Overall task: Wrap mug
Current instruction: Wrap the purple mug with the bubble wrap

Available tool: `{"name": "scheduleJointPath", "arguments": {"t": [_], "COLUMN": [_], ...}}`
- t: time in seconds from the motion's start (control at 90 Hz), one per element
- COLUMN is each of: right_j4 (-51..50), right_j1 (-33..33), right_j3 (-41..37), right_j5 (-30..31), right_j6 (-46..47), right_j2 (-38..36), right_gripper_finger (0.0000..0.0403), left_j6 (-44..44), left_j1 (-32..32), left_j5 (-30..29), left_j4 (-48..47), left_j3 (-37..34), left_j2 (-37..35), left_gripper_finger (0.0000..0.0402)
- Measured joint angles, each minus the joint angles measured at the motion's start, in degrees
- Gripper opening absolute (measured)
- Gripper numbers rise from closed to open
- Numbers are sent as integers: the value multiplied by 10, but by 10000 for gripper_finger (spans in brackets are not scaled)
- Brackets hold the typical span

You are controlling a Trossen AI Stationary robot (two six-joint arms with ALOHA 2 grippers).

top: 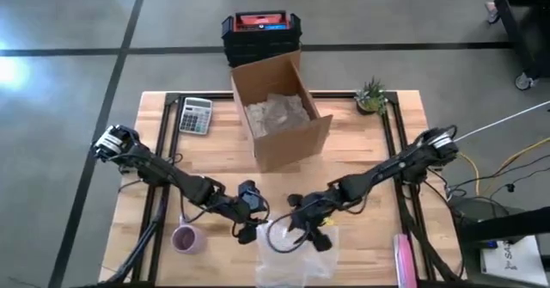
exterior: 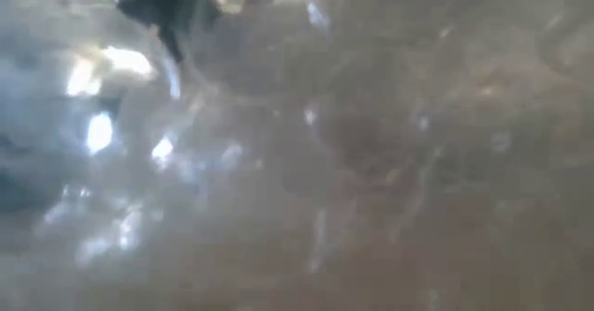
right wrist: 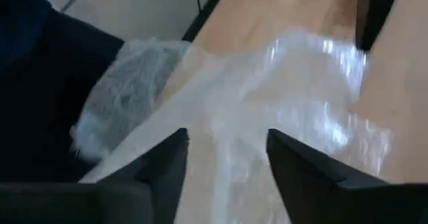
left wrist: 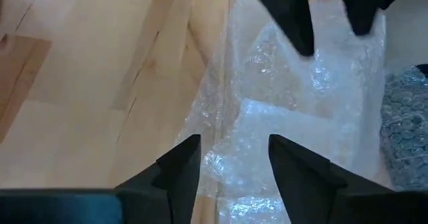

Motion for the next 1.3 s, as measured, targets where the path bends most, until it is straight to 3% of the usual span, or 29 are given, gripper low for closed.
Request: {"name": "scheduleJointPath", "arguments": {"t": [0.178, 0.3, 0.4, 0.544, 0.6, 0.978, 1.2, 1.3], "right_j4": [-118, -128, -138, -196, -209, -310, -311, -291], "right_j1": [-2, -2, -11, -28, -38, -78, -79, -80], "right_j3": [95, 119, 131, 144, 144, 113, 51, 12], "right_j5": [-18, -30, -30, -26, -25, 102, 197, 236], "right_j6": [-17, -12, -12, -59, -75, -116, -83, -58], "right_j2": [52, 84, 96, 76, 63, -74, -180, -219], "right_gripper_finger": [251, 239, 184, 40, 15, 2, 0, 0], "left_j6": [0, 1, 1, 1, -1, -10, -10, -14], "left_j1": [0, 0, 0, 0, 0, 0, -1, -1], "left_j5": [0, 0, 0, 0, 1, -6, -26, -31], "left_j4": [0, -2, -2, -5, -7, -33, -34, 20], "left_j3": [0, 0, 0, 0, 0, 0, -2, -10], "left_j2": [0, 0, 0, -1, -4, -55, -65, -44], "left_gripper_finger": [145, 135, 126, 114, 110, 84, 74, 74]}}
